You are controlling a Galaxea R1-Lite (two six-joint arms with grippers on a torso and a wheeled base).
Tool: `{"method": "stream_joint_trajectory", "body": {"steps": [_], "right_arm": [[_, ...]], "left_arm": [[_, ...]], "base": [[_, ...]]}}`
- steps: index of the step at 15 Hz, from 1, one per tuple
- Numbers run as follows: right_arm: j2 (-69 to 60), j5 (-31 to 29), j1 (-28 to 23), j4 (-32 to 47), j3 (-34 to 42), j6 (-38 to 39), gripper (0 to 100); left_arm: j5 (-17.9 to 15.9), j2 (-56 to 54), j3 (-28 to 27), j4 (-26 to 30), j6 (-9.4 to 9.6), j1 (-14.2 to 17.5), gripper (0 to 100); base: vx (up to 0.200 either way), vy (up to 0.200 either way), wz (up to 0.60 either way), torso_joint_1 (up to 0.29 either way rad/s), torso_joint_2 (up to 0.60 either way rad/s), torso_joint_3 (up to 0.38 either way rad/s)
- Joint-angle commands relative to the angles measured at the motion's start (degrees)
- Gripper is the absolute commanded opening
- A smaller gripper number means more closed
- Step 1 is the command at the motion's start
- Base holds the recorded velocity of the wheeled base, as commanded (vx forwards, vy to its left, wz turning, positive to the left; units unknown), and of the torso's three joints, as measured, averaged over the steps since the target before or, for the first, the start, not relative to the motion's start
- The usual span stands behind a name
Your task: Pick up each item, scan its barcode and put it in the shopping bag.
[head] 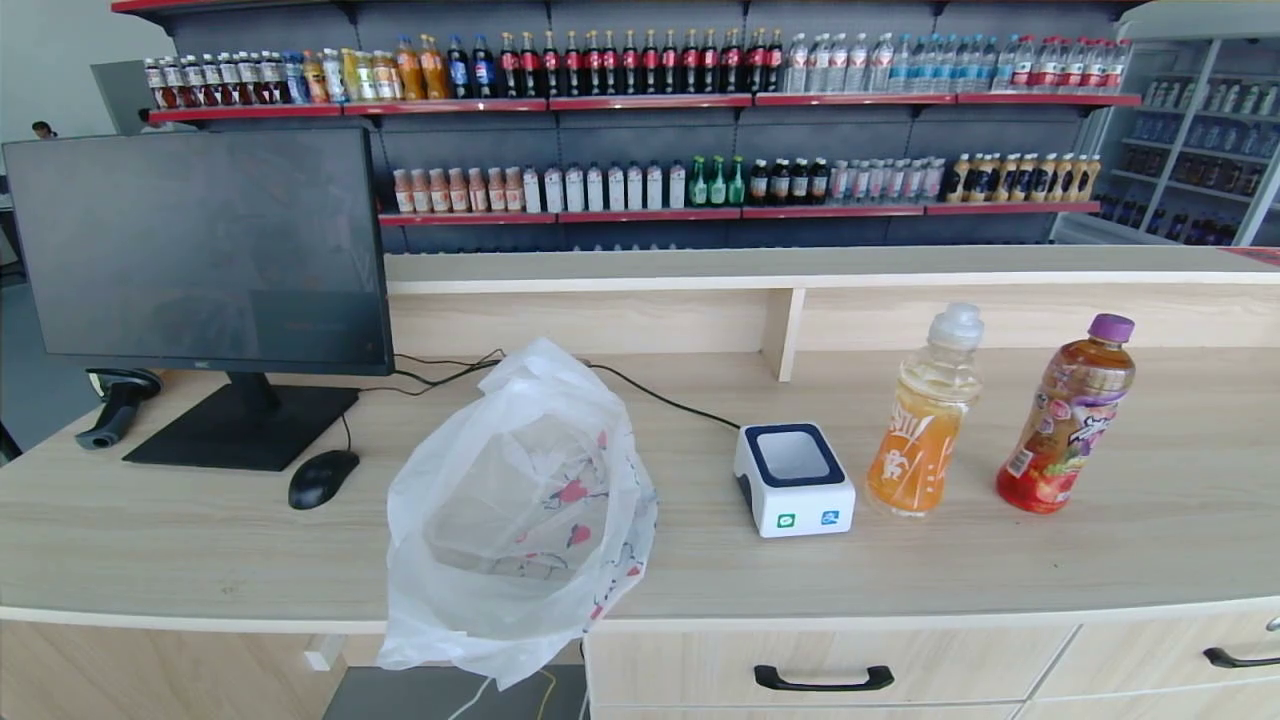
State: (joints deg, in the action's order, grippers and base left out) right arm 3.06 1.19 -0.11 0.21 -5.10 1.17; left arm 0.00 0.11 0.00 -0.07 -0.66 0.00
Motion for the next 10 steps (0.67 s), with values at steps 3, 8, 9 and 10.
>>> {"method": "stream_joint_trajectory", "body": {"steps": [3,8,9,10], "right_arm": [[28.58,1.79,0.29,-11.11,-13.71,3.05,100],[58.99,3.38,0.37,-41.78,-16.26,3.84,100],[65.23,3.38,0.55,-49.60,-16.70,3.66,100],[72.97,3.38,1.52,-60.59,-17.32,3.40,100]], "left_arm": [[0.00,-0.02,0.00,-0.01,-0.04,0.00,100],[0.00,-0.02,0.00,-0.01,-0.04,0.00,100],[0.00,-0.02,0.00,-0.01,-0.04,0.00,100],[0.00,-0.02,0.00,-0.01,-0.04,0.00,100]], "base": [[0.000,0.000,0.00,0.000,0.00,0.000],[0.000,0.000,0.00,0.000,0.00,0.000],[0.000,0.000,0.00,0.000,0.00,0.000],[0.000,0.000,0.00,0.000,0.00,0.000]]}}
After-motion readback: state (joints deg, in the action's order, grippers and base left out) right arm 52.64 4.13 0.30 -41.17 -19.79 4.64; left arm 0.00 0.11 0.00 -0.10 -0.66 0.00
